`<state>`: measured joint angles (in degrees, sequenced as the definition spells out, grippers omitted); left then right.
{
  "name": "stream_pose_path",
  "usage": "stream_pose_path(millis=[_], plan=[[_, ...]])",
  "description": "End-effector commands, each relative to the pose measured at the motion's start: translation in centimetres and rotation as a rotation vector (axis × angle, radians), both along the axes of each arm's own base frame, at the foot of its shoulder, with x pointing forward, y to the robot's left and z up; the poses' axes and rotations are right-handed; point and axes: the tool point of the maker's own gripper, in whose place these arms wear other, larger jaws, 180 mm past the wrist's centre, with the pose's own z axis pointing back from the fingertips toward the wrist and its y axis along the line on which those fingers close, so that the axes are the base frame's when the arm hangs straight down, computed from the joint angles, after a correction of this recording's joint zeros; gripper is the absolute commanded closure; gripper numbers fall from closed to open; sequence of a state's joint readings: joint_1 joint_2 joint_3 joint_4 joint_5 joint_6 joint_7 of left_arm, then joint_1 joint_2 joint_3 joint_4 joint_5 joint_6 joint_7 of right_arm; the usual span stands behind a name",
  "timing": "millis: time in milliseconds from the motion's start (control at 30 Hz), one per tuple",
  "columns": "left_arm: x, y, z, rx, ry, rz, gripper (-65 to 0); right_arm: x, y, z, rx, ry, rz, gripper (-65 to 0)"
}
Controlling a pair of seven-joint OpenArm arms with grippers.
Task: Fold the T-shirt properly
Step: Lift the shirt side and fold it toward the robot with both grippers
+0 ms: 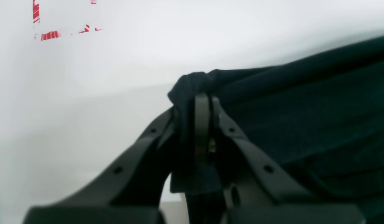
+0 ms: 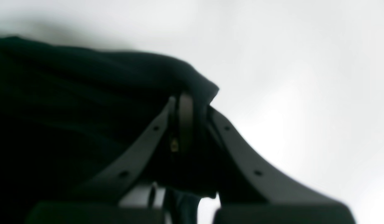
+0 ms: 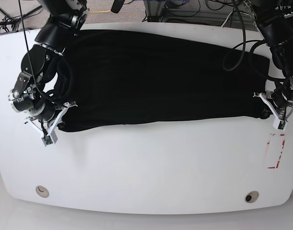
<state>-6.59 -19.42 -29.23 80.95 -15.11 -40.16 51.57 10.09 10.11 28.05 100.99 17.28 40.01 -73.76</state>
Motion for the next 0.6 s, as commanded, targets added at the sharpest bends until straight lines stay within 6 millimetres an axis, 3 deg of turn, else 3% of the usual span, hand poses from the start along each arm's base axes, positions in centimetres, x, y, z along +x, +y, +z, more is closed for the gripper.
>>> stream_pose_path(millis=[0, 233, 400, 567], plan=[[0.6, 1.2, 1.7, 0.031, -0.042, 0.009, 0.0, -0.8, -0.6, 1.3, -0.009, -0.044, -0.005, 0.0], [-0.4, 1.2, 0.8, 0.033, -0.016, 0.008, 0.0, -5.3, 0.3, 0.3, 0.014, -0.022, 0.023, 0.0], [-0.8, 0.9, 1.5, 0.065, -0.029, -0.01, 0.0, -7.7, 1.1, -1.0, 0.043, 0.022, 0.044, 0.0], [-2.3, 0.2, 2.6, 0.127, -0.045, -0.048, 0.0, -9.6, 0.1, -1.9, 0.048, 0.061, 0.007, 0.0]])
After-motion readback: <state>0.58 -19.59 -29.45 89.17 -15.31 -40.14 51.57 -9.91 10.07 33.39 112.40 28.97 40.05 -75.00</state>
